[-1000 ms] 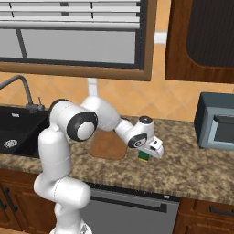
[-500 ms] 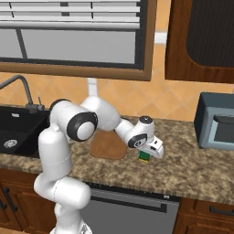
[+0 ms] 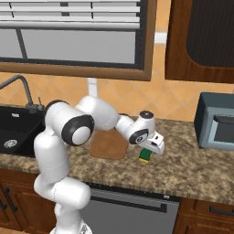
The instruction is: Pick up the sponge from the counter and clean the cutting board by briefly scrubbing or pressing down on the cutting board. Once finished, release the sponge.
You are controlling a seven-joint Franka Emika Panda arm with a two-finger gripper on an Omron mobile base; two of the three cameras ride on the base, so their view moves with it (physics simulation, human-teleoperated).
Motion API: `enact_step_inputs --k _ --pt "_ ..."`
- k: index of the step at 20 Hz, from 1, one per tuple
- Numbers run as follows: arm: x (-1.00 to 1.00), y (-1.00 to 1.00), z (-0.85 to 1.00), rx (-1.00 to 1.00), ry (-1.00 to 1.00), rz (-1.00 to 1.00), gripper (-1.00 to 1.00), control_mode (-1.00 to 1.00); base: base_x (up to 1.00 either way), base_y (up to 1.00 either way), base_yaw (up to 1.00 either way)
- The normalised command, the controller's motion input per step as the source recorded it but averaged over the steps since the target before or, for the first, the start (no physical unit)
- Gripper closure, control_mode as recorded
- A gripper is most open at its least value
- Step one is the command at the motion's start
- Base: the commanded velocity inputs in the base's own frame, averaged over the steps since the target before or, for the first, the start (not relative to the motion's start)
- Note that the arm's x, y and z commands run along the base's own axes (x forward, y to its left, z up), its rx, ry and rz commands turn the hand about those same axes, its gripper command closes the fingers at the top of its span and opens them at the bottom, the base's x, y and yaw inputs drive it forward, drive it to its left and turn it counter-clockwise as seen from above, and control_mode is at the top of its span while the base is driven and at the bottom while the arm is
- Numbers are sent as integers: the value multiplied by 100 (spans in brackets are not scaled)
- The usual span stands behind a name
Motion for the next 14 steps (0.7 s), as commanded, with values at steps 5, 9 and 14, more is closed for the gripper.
enact_step_inputs --k 5,9,14 --pt "-5 21 48 0 -1 0 -100 -100 0 0 0" --pt "-15 73 32 -2 -1 0 -100 -100 0 0 0" --pt "-25 82 46 -3 0 1 -100 -100 0 0 0"
